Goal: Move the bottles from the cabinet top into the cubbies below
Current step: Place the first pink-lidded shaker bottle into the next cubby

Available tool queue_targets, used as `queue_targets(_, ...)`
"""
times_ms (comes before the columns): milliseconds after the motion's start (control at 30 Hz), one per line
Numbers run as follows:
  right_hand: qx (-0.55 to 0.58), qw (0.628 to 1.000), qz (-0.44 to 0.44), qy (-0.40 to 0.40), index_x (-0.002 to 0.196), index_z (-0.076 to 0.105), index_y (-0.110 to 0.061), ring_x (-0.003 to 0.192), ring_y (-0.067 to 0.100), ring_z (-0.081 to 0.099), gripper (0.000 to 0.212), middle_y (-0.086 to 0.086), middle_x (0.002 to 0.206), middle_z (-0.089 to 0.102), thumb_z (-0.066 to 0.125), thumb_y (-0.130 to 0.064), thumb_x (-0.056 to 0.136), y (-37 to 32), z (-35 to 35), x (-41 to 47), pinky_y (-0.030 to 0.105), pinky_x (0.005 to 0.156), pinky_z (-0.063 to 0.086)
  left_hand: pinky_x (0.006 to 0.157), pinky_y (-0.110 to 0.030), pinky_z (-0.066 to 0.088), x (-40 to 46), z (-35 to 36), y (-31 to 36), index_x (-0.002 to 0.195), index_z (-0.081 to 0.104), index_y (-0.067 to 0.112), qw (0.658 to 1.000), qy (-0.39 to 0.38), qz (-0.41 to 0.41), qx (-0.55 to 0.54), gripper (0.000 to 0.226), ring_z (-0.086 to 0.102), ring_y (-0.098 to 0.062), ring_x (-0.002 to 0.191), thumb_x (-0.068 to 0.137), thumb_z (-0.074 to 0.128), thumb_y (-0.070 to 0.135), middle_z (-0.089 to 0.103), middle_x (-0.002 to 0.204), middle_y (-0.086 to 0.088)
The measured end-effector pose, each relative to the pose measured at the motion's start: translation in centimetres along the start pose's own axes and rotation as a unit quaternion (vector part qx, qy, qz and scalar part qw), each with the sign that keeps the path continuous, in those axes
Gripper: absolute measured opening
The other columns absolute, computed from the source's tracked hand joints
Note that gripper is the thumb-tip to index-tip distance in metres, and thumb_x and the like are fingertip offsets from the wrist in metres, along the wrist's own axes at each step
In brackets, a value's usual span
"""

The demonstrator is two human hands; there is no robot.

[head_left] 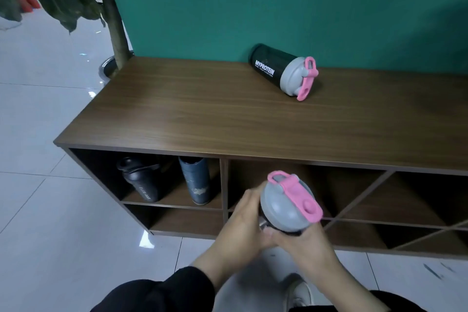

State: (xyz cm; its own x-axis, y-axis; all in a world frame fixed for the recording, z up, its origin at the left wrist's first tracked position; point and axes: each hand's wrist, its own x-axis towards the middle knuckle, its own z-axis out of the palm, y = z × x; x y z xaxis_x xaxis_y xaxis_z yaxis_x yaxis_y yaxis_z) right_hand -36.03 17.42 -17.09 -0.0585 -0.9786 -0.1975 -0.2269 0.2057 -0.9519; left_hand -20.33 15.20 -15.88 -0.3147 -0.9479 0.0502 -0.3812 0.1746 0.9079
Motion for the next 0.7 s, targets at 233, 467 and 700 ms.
queue_targets(233,-0.042,0.997,0.029,0.060,0.108,0.044,-0.038,0.081,-0.012,0.067,0.072,-0.017,0.095,0.066,0.094,-0.016,0.061,1.9,2.0,5.6,0.014,0.065,0.055,0.111,-0.037,0.047,2.0,0.2,-4.3,0.155,0.032,0.037,0.986,0.017,-0.164,-0.009,0.080,0.056,-0.013,0.132,0.080,0.060,0.033,0.056,0.146,0.005)
queue_targets(467,-0.040,0.994,0.049,0.094,0.115,0.042,-0.037,0.088,0.003,0.068,0.078,-0.015,0.101,0.067,0.094,-0.022,0.059,3.1,4.2,9.1,0.033,0.074,0.062,0.088,-0.020,0.058,4.2,-0.5,-4.2,0.145,0.048,0.025,0.965,0.062,-0.222,-0.126,0.057,0.071,-0.005,0.102,0.093,0.053,0.002,0.073,0.120,0.009)
queue_targets(700,-0.006,0.997,0.027,0.071,0.115,0.051,-0.045,0.109,0.019,0.068,0.077,-0.002,0.119,0.066,0.091,-0.021,0.053,4.4,4.9,11.9,0.040,0.081,0.062,0.102,-0.029,0.054,5.6,-0.1,-4.5,0.148,0.044,0.029,0.952,0.083,-0.251,-0.154,0.063,0.070,0.000,0.107,0.091,0.049,0.003,0.073,0.120,0.011)
